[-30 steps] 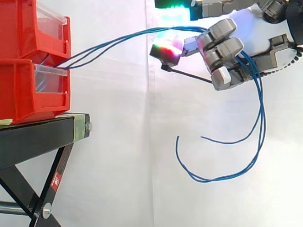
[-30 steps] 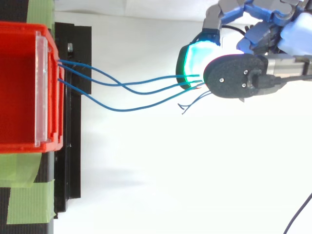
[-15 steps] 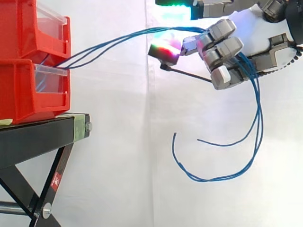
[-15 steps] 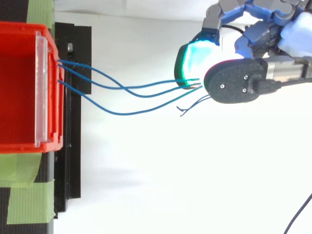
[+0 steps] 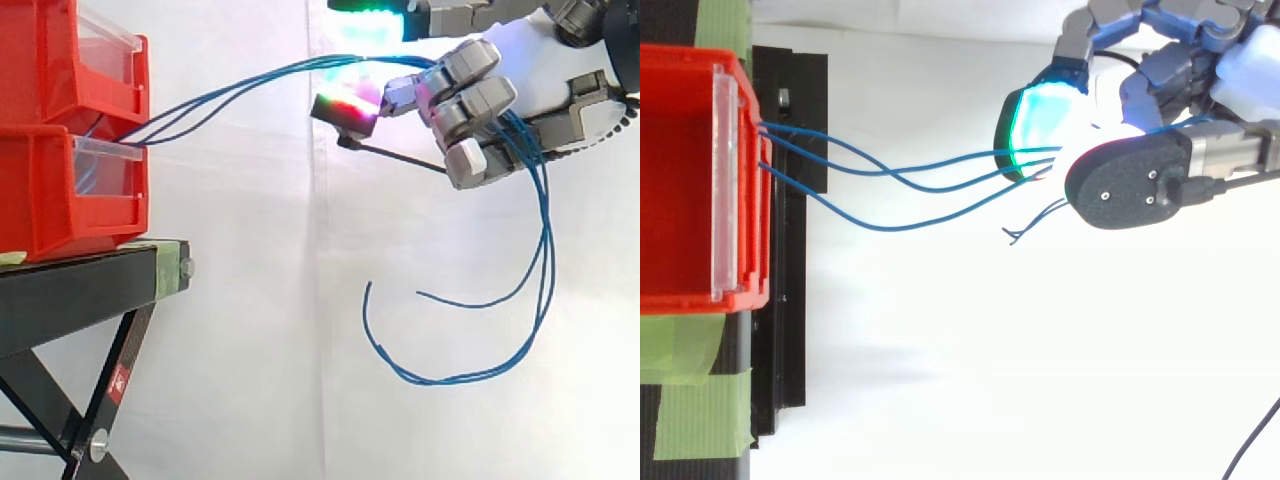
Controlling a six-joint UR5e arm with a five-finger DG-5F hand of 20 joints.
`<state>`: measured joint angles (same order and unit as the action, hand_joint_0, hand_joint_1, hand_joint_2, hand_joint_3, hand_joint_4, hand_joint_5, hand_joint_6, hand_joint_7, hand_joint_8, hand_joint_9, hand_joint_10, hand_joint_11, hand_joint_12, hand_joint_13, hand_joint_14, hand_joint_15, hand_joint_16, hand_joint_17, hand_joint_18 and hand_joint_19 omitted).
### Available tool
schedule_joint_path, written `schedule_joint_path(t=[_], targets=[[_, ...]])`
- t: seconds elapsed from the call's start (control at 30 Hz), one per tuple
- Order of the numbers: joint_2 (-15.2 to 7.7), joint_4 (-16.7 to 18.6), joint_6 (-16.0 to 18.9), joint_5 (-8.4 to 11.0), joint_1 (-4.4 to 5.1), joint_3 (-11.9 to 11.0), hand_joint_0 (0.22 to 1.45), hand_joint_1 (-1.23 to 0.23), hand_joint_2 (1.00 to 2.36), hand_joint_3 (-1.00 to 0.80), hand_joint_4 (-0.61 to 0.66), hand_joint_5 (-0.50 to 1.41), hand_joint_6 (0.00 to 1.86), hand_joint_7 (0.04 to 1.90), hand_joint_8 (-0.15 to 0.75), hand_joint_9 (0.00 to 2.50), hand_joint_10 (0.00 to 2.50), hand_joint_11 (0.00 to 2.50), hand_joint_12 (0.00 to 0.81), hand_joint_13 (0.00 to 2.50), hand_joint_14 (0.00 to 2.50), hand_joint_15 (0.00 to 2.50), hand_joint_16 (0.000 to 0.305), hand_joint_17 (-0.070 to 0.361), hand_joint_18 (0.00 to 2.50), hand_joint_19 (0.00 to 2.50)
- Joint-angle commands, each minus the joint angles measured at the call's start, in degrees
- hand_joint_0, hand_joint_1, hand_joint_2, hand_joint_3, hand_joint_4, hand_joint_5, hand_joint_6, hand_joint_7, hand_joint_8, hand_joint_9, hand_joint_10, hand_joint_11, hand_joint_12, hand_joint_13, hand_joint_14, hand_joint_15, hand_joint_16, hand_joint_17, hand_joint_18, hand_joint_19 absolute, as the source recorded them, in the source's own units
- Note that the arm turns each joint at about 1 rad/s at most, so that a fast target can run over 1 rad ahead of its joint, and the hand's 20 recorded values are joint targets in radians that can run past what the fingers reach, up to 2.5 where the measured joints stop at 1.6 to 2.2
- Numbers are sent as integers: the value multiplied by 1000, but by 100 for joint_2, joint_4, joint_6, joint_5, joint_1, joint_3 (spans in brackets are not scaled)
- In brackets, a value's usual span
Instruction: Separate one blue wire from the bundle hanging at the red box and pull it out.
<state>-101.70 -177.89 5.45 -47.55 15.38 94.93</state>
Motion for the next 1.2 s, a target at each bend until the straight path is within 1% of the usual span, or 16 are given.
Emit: schedule_joint_path(t=[0.0, 0.17, 0.2, 0.27, 0.3, 0.33, 0.37, 0.4, 0.47, 0.53, 0.57, 0.63, 0.67, 0.77, 0.9, 1.17], targets=[[1, 0, 0, 0, 0, -1, 630, -823, 1015, -322, 158, -198, 942, 907, 319, 1078, 1112, 1462, 413, 1140, 944, 1567, 51, 115, 1165, 983], [1, 0, 0, 0, 0, 8, 640, -803, 1021, -216, 76, -200, 950, 1030, 319, 1091, 1114, 1463, 416, 1153, 940, 1575, 51, 115, 1175, 989], [1, 0, 0, 0, 0, -1, 642, -803, 1021, -209, 61, -200, 952, 1031, 316, 1091, 1115, 1461, 410, 1152, 936, 1581, 51, 115, 1175, 987], [1, 0, 0, 0, 0, -1, 652, -811, 1022, -147, 45, -203, 952, 1120, 315, 1090, 1116, 1475, 416, 1155, 937, 1578, 51, 116, 1178, 980], [1, 0, 0, 0, 0, -1, 658, -820, 1022, -117, 54, -207, 958, 1102, 309, 1089, 1117, 1475, 411, 1154, 936, 1581, 52, 116, 1179, 981], [1, 0, 0, 0, 0, -1, 684, -834, 1018, 9, 102, -214, 966, 1019, 325, 1053, 1180, 1425, 435, 1147, 1018, 1533, 55, 123, 1194, 968], [1, 0, 0, 0, 0, -1, 698, -840, 1005, 91, 175, -210, 970, 863, 343, 1023, 1308, 1306, 459, 1128, 1115, 1459, 58, 131, 1199, 952], [1, 0, 0, 0, 0, -1, 704, -845, 1000, 108, 192, -208, 968, 844, 355, 1022, 1344, 1269, 472, 1122, 1151, 1430, 60, 134, 1208, 946], [1, 0, 0, 0, 0, -1, 649, -859, 1176, 61, 225, -215, 959, 845, 371, 956, 1429, 1195, 492, 1070, 1238, 1352, 63, 142, 1197, 925], [1, 0, 0, 0, 0, -1, 639, -895, 1110, 42, 259, -230, 959, 849, 385, 882, 1432, 1202, 506, 1014, 1268, 1311, 66, 149, 1185, 918], [1, 0, 0, 0, 9, -1, 661, -902, 1002, 48, 261, -235, 957, 857, 381, 866, 1387, 1230, 499, 1002, 1234, 1345, 65, 146, 1162, 930], [1, 0, 0, 18, 0, -1, 633, -922, 1011, -46, 268, -244, 951, 882, 365, 818, 1319, 1280, 480, 968, 1132, 1411, 62, 139, 1109, 942], [1, 0, 0, 26, 9, -1, 619, -922, 1017, -78, 255, -248, 947, 905, 348, 815, 1217, 1360, 455, 954, 1013, 1505, 59, 132, 1078, 953], [-8, 0, 0, 35, 9, -1, 617, -933, 1019, -164, 247, -253, 940, 931, 331, 804, 1093, 1445, 434, 945, 911, 1575, 56, 125, 1036, 965], [1, 0, 0, 35, 9, -1, 621, -944, 1017, -233, 255, -255, 938, 938, 329, 795, 1083, 1460, 435, 936, 879, 1574, 56, 125, 1031, 937], [1, 0, 0, 35, 9, -1, 632, -1002, 1015, -305, 260, -258, 934, 937, 325, 759, 1036, 1466, 439, 926, 806, 1605, 56, 127, 1008, 910]])
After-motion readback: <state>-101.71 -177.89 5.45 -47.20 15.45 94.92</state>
